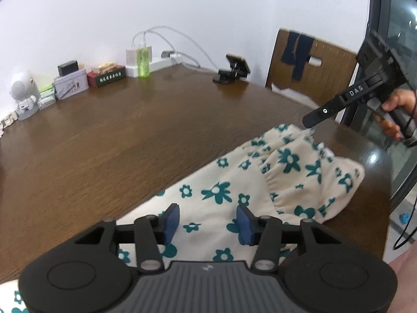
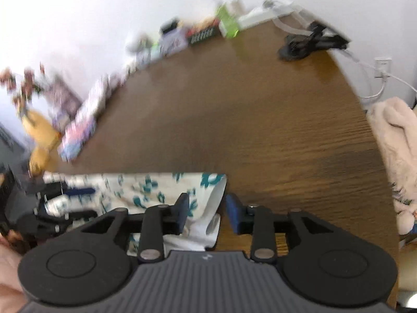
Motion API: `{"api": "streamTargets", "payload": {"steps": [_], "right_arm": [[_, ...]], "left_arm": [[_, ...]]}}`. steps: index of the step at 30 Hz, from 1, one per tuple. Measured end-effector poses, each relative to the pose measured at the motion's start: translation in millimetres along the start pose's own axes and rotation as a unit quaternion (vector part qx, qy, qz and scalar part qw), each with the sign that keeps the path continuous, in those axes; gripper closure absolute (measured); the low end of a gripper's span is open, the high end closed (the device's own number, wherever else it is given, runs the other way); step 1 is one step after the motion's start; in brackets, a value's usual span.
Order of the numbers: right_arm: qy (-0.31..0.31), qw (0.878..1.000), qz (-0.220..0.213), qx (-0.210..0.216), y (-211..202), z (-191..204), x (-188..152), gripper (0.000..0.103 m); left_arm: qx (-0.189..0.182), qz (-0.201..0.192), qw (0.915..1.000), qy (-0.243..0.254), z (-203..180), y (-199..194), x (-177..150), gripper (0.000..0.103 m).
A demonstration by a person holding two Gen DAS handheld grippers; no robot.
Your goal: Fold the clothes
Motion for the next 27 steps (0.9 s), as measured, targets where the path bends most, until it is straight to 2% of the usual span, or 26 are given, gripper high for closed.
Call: {"api": "streamTargets", "payload": {"steps": [2, 3, 4, 6, 9, 12, 14, 15, 16, 22, 27], "right_arm": [[-0.003, 1.0, -0.019, 0.017, -4, 3, 4, 0.065], [-0.014, 0.999, -0.02, 0.025, -1, 10, 8, 0.055], [-0.036, 0.999, -0.012, 0.033, 6, 19, 12, 0.046], [-0.085, 0.995, 0.007, 0.049, 21, 37, 21, 0.038], [-0.162, 0.984, 0.047, 0.064, 49, 66, 29, 0.032], [-0.209, 0.972, 0.085, 0.069, 73, 82, 30, 0.032], [-0.221, 0.967, 0.109, 0.064, 81, 83, 26, 0.059], [-0.224, 0.965, 0.12, 0.06, 84, 82, 23, 0.086], [-0.217, 0.967, 0.122, 0.062, 82, 77, 22, 0.09], [-0.167, 0.977, 0.112, 0.068, 62, 44, 14, 0.097], [-0.146, 0.982, 0.098, 0.068, 50, 26, 11, 0.096]], "left_arm": [[0.003, -0.009, 0.9999, -0.005, 6, -8, 1, 0.056], [0.005, -0.014, 0.9999, -0.007, 9, -12, 2, 0.056], [0.01, -0.015, 0.9998, -0.01, 13, -15, 2, 0.056], [0.029, -0.01, 0.9994, -0.015, 20, -16, 1, 0.056], [0.048, 0.006, 0.9987, -0.018, 30, -11, -3, 0.056], [0.054, 0.022, 0.998, -0.024, 38, -3, -10, 0.056], [0.056, 0.021, 0.9978, -0.028, 41, 0, -13, 0.054], [0.056, 0.02, 0.9978, -0.029, 41, 0, -14, 0.054], [0.056, 0.021, 0.9977, -0.031, 42, 0, -15, 0.054], [0.058, 0.026, 0.9969, -0.047, 45, 1, -16, 0.053], [0.063, 0.021, 0.9966, -0.05, 44, 2, -17, 0.052]]}}
Point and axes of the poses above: each gripper's, at about its wrist camera, not at the fingertips, and y roughly the way its jaws point, z to its left, x to its top, the point moved 4 cm from there along y, roughly the way its jaws point, and after that the axes turned 8 degrees about z, right-handed, at the moved point
